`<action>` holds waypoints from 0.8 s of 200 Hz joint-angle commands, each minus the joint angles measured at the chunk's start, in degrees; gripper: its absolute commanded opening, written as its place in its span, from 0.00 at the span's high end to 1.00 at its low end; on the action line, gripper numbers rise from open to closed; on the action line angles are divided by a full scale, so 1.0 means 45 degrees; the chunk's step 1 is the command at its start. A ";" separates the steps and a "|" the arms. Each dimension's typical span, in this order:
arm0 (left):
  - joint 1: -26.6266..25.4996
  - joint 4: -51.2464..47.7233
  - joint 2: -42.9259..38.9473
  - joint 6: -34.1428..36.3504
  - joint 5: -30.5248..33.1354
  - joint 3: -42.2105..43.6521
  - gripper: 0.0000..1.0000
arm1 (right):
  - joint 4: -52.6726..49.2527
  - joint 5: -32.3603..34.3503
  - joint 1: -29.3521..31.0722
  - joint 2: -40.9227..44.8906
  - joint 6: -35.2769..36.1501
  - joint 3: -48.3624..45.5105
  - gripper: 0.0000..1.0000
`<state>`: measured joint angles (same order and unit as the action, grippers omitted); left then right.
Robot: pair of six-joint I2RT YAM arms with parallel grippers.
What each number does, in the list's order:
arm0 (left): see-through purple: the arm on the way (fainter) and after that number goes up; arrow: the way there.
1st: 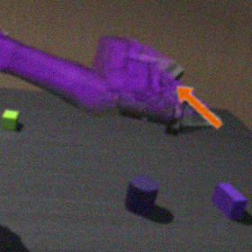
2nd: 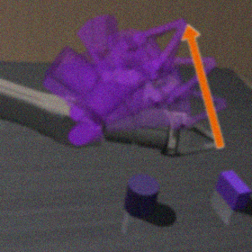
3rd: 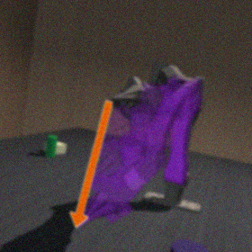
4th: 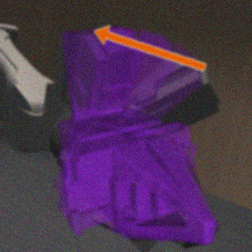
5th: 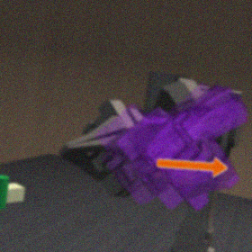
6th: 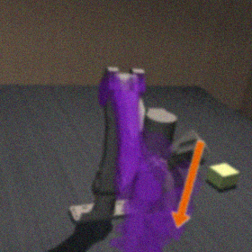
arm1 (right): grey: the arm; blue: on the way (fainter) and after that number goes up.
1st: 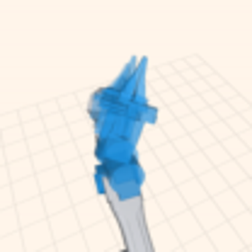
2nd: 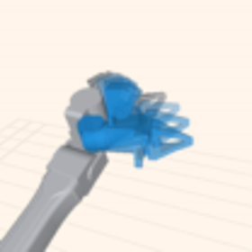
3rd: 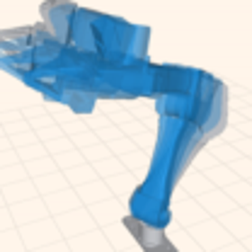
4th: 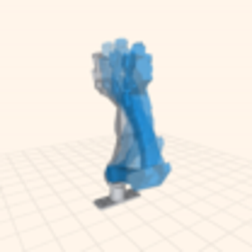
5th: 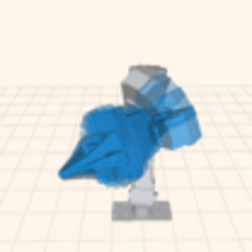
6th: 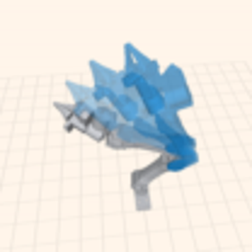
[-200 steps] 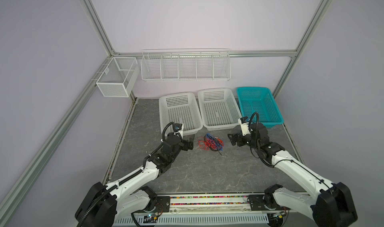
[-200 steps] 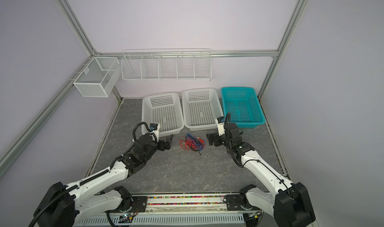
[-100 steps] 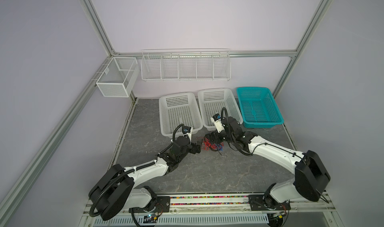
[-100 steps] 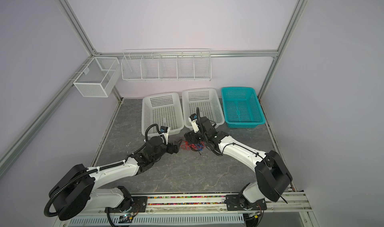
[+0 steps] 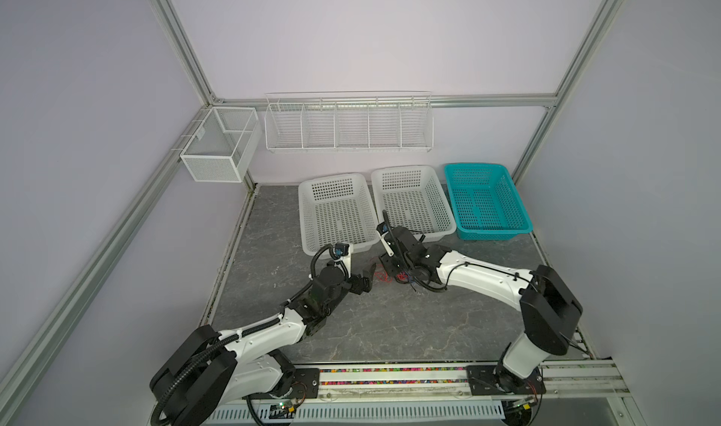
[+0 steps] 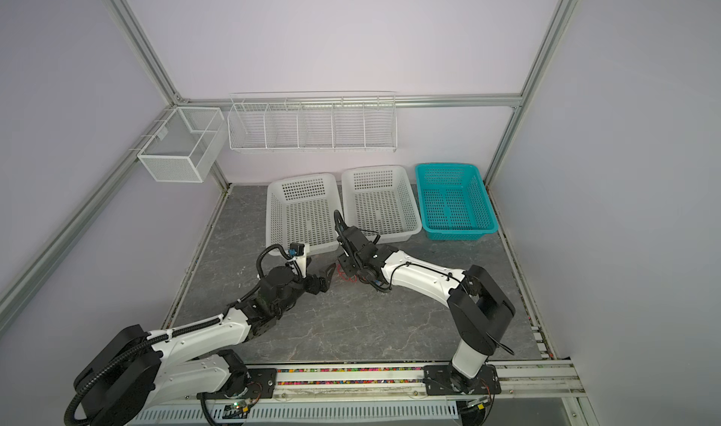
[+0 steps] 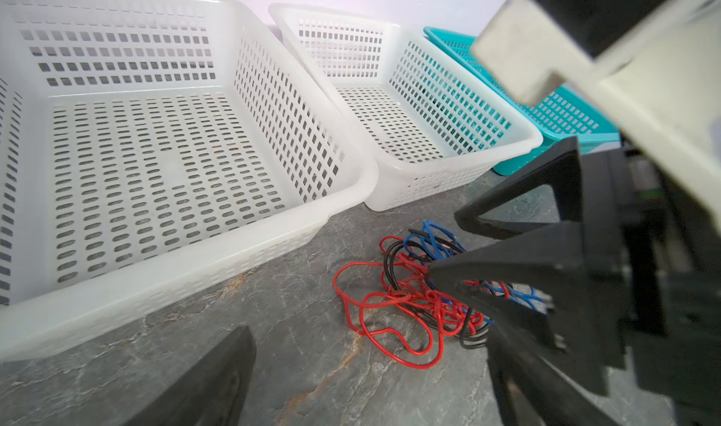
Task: Untangle the cables
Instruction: 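Move both grippers toward the tangled red, blue and black wires, then grasp the red wires with the left gripper while the right gripper grasps blue wires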
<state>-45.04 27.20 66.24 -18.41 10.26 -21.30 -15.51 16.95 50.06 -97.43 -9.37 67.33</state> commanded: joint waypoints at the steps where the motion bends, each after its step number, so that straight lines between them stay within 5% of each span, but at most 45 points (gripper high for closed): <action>1: -0.0029 0.0220 -0.0222 -0.0080 0.0291 0.0104 0.06 | -0.0530 0.1269 0.0134 -0.0400 0.0132 0.0339 0.51; 39: -0.0029 0.0449 -0.0024 -0.0136 0.0350 0.0112 0.00 | -0.0851 0.2157 0.0274 -0.0918 0.0205 0.0663 0.65; 70: -0.0031 0.0771 0.0275 -0.0244 0.0436 0.0086 0.01 | -0.0870 0.2326 0.0308 -0.0855 0.0177 0.0551 0.93; 114: -0.0031 0.0362 0.0557 0.0287 0.0020 -0.0401 0.01 | -0.0407 0.0859 0.0158 0.0669 0.0567 -0.0227 0.94; 160: -0.0025 0.0744 0.1064 0.0549 -0.1128 -0.0779 0.00 | 0.0398 -0.2946 -0.0513 0.2517 0.1105 -0.0862 0.94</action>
<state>-45.04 28.62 69.76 -16.86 8.91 -22.92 -18.11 14.04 49.25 -90.56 -6.33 65.12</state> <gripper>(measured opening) 0.995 0.080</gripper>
